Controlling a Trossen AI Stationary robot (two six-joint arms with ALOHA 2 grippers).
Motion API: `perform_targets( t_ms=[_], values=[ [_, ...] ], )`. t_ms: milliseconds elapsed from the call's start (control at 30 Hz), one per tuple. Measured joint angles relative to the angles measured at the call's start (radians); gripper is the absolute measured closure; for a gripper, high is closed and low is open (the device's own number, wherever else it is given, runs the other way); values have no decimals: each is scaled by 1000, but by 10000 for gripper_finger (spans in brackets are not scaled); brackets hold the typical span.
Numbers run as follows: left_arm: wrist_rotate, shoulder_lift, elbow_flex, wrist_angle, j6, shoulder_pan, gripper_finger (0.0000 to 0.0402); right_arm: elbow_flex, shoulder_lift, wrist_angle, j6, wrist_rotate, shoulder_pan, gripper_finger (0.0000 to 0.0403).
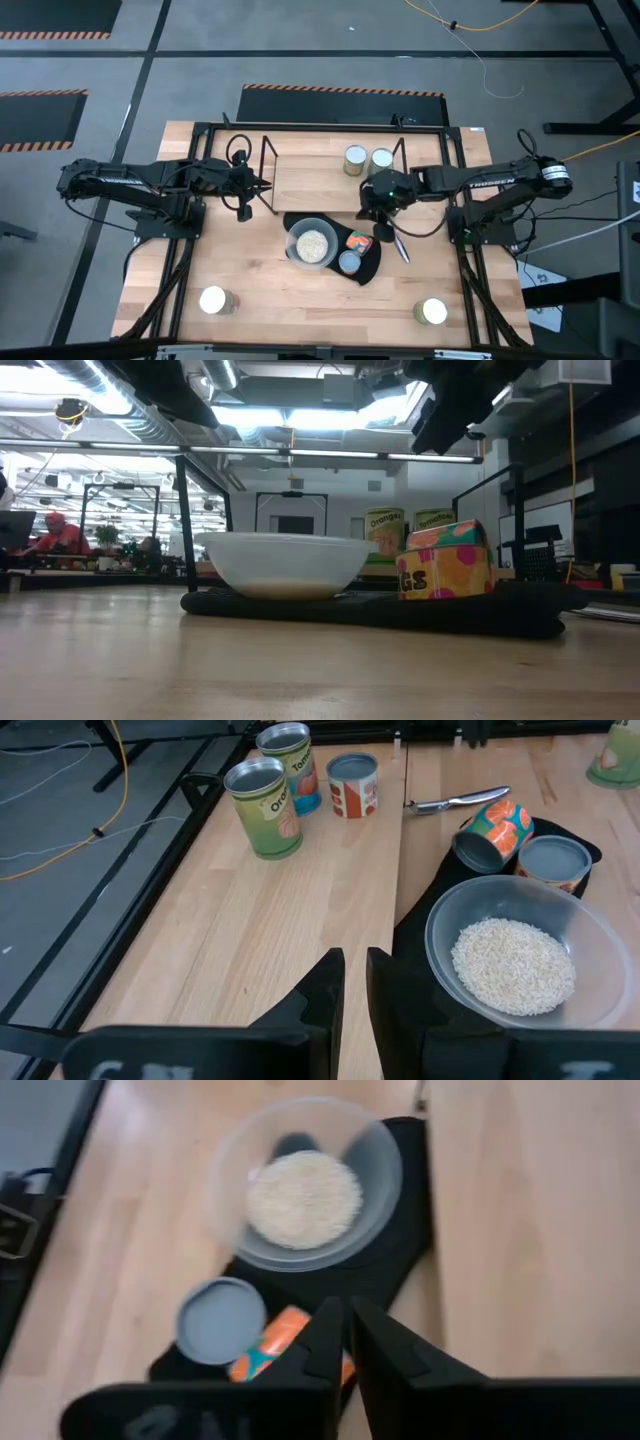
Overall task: Pick and place cans onto a shelf
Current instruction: Put the small canned oranges on the shelf
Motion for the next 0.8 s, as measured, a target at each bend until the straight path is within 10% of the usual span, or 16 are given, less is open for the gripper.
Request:
perform_targets(
  t_ms=[533,800],
  values=[
    [1,0,0,27,-51,0,361,0,5,3,109,-79,3,236],
    [183,25,0,366,-80,-1,358,0,5,-27,217,-254,66,238]
  ],
)
